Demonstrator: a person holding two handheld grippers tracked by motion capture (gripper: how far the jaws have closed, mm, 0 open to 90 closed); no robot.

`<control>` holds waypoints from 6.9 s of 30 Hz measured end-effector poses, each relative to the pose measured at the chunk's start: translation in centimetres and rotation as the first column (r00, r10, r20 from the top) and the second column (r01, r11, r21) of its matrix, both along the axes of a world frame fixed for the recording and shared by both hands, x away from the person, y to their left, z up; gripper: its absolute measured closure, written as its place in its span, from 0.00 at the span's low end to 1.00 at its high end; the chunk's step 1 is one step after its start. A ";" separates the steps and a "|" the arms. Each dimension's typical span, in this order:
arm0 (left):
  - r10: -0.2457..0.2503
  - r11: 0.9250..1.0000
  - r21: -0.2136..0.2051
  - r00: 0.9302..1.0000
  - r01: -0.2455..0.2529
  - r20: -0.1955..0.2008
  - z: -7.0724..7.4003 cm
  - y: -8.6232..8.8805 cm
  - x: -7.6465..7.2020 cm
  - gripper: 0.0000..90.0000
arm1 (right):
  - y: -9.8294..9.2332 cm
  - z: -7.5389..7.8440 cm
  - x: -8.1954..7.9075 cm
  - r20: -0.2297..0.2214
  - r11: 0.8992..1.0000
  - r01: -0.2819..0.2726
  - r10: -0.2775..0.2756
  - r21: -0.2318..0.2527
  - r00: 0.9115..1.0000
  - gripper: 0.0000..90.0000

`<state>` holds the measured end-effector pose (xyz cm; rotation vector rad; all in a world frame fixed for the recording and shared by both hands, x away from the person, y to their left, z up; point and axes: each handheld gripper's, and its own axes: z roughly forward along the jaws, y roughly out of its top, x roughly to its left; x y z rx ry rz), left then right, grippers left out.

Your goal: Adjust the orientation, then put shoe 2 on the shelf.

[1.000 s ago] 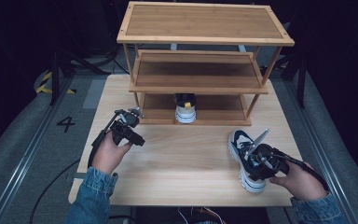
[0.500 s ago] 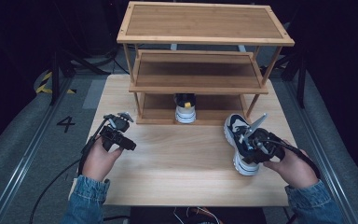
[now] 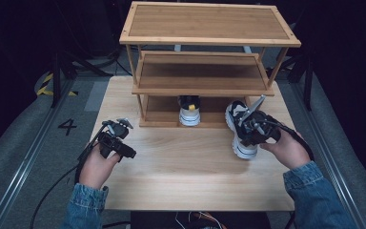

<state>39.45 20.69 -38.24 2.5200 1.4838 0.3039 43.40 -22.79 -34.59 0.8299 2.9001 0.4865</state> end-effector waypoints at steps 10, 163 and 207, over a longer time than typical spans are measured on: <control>0.001 1.000 0.004 1.000 -0.001 0.011 0.1 0.2 -0.4 0.20 | 3.1 0.2 3.4 0.013 1.000 -0.031 0.031 0.004 0.999 0.79; -0.068 0.996 0.049 0.997 0.070 -0.035 -0.6 -1.3 0.9 0.19 | 0.5 -0.6 0.4 0.280 0.954 0.115 -0.195 0.278 0.940 0.56; -0.032 0.999 0.043 0.999 0.031 0.013 -2.7 1.4 2.1 0.19 | -17.7 -10.6 -1.4 0.153 0.817 0.409 -0.502 0.407 0.851 0.46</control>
